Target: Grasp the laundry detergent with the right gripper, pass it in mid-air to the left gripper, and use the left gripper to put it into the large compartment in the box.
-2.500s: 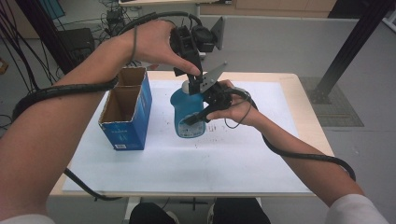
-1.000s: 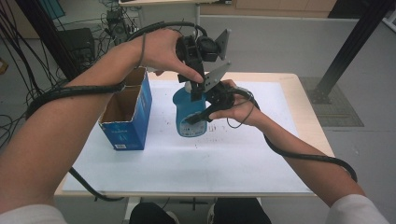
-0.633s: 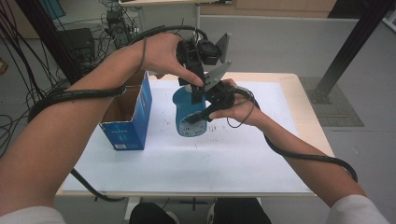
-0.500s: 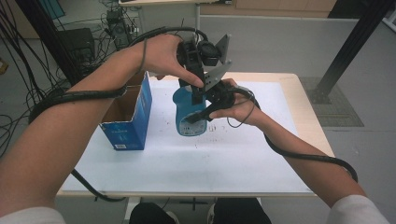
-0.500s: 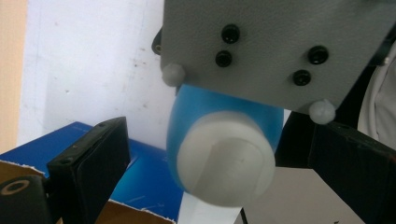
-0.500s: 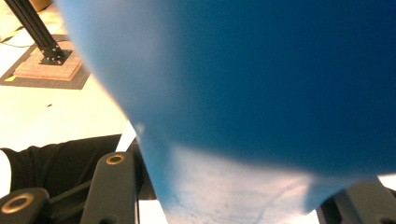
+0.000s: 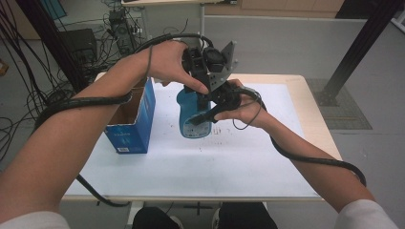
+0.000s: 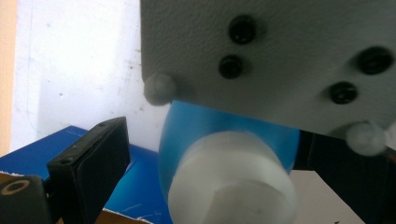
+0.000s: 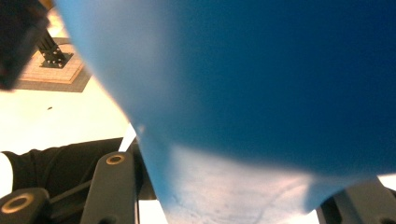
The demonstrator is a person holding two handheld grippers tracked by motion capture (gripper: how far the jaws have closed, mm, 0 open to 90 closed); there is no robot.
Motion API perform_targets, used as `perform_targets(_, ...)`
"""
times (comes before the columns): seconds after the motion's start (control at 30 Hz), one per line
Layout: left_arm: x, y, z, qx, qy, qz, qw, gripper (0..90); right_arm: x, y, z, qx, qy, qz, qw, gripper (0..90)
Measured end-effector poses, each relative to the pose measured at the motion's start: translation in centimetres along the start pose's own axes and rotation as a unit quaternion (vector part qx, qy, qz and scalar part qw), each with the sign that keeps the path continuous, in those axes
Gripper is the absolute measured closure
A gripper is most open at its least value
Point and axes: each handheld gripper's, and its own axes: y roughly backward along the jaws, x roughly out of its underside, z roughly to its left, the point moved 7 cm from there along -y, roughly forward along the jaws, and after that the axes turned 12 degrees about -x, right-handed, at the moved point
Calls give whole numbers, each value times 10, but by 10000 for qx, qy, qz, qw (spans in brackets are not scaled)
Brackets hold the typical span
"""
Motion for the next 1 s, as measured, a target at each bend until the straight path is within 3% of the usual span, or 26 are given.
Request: perform_targets(1.0, -2, -6, -1, 58, -50, -40, 10000, 63, -3, 4, -1, 52, 128, -134, 9998, 441)
